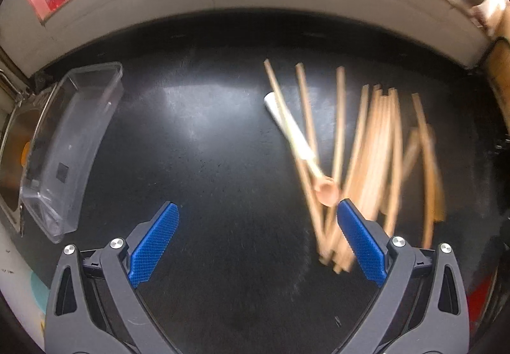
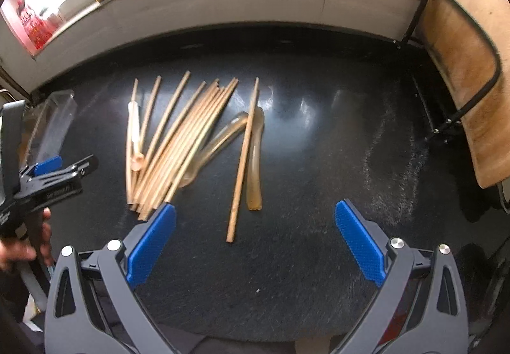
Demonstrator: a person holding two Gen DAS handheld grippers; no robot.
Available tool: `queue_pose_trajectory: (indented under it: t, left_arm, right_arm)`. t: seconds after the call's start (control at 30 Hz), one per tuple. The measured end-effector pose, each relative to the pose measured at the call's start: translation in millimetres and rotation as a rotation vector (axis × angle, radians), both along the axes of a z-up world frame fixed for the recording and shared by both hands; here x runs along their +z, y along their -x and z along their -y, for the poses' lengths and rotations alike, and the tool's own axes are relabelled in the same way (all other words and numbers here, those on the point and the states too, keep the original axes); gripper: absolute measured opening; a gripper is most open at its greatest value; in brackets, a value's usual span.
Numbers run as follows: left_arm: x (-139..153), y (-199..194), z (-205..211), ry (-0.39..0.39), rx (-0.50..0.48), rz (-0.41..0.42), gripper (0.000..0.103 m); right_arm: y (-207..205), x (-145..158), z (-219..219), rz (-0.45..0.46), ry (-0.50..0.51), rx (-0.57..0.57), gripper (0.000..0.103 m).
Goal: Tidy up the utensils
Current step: 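Move both tools down toward the pile of chopsticks and spoons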
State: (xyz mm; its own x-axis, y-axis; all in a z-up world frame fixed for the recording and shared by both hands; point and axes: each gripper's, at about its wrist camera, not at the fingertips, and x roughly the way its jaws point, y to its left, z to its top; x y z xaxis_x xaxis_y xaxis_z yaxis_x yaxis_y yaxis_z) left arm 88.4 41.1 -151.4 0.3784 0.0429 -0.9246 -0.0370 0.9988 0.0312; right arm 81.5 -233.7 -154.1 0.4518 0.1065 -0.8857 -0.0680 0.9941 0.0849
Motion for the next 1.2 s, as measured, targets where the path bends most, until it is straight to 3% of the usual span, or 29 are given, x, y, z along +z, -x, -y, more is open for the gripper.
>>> queue_pose_trajectory:
  t: [0.3, 0.57, 0.67, 0.83, 0.87, 1.0, 1.1, 1.2]
  left_arm:
    - [-45.8, -39.2, -2.6, -0.015, 0.019, -0.024, 0.097]
    - [-65.3, -52.9, -18.5, -0.009, 0.035, -0.064, 0.097]
    - [-68.1, -53.8, -25.4, 0.009, 0.026, -0.039, 0.097]
    - [-67.9, -55.1, -24.9, 0.004, -0.059, -0.005, 0.097]
    - [-68.0, -57.1, -25.0, 0.007, -0.072, -0.001, 0.097]
    - [-69.6, -68.7, -24.8, 0.009, -0.136, 0.021, 0.097]
    - [-68.9, -73.9, -24.4, 0.010, -0.157, 0.010, 0.097]
    - [-70.0, -83.4, -25.8, 0.009, -0.171, 0.020, 0.097]
  right_arm:
    - [-26.1, -46.9, 5.7, -0.069, 0.045, 0.012, 0.097]
    - [-43.7, -62.4, 9.1, -0.081, 0.054, 0.008, 0.097]
    - [-50.1, -73.6, 9.9, -0.088, 0.062, 0.010, 0.097]
    - [-60.2, -89.4, 11.2, -0.077, 0.099, -0.001, 0.091]
    - [-62.8, -94.7, 10.7, -0.079, 0.110, 0.000, 0.086]
    - [-69.8, -105.7, 9.5, -0.084, 0.047, 0.006, 0.086]
    - [-74.1, -103.5, 4.2, -0.087, 0.046, 0.004, 0.071]
    - [-78.8, -104.3, 2.8, -0.095, 0.062, 0.005, 0.071]
